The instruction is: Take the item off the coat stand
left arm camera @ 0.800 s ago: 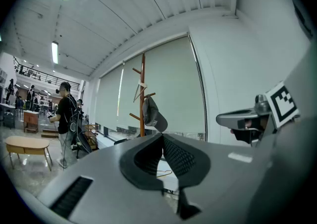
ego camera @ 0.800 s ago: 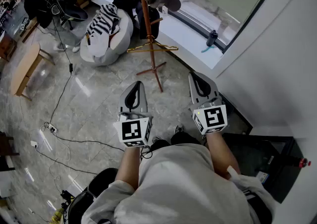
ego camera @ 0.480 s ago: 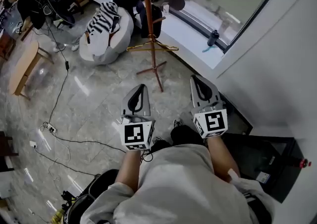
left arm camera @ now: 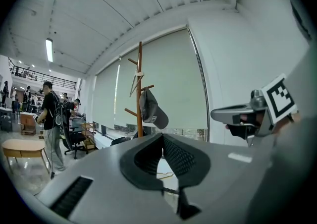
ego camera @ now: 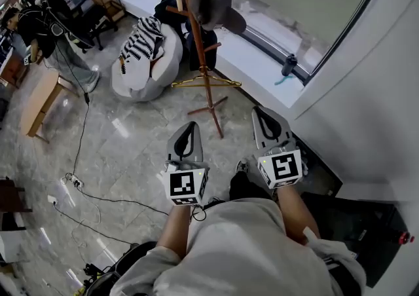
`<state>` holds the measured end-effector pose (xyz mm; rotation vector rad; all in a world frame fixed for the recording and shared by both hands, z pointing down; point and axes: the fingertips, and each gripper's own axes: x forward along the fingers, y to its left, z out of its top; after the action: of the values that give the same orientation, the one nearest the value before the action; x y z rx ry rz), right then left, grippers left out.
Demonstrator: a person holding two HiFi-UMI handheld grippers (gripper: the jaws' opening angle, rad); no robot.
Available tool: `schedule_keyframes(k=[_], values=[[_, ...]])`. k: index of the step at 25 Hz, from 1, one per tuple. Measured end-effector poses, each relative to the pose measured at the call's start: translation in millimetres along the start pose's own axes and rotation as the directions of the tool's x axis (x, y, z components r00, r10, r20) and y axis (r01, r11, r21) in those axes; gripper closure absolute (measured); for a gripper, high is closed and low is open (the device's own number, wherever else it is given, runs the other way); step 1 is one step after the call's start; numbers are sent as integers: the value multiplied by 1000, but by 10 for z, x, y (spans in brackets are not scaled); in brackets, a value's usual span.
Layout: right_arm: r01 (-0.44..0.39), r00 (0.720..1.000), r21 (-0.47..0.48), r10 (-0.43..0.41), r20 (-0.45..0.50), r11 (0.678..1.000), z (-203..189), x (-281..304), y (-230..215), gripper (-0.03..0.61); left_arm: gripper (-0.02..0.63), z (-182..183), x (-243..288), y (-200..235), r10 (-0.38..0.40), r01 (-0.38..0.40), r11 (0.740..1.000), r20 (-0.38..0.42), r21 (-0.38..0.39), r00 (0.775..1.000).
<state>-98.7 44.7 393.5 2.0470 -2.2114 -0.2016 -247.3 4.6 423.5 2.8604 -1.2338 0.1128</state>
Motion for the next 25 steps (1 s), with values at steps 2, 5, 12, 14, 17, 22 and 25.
schedule_keyframes(k=[2,5,12,14,17,22,25], values=[[-13,1000,3,13,9,1000,-42,138,-150,574,603,24,220,-33,7,-7,1000,2,0,1000],[-36,999,16,35,23,999,-71,363,-382,574,603,36,588,-94,7,-7,1000,-18,-3,1000],[-82,997,66,81,10,994,-148,721,-950,574,603,189,1378,-326,14,-14,1000,-51,0,999],[-93,996,87,93,6,992,-233,763,-1110,574,603,211,1552,-409,29,-29,999,-46,15,999],[-118,993,116,119,1,986,-361,826,-1316,574,603,223,1795,-534,45,-44,999,-51,26,998],[-154,987,132,158,-21,979,-549,1007,-1554,574,603,180,2124,-611,47,-44,998,-85,37,995],[-151,988,135,154,-14,979,-645,1104,-1654,574,603,150,2243,-587,54,-50,998,-90,42,994]])
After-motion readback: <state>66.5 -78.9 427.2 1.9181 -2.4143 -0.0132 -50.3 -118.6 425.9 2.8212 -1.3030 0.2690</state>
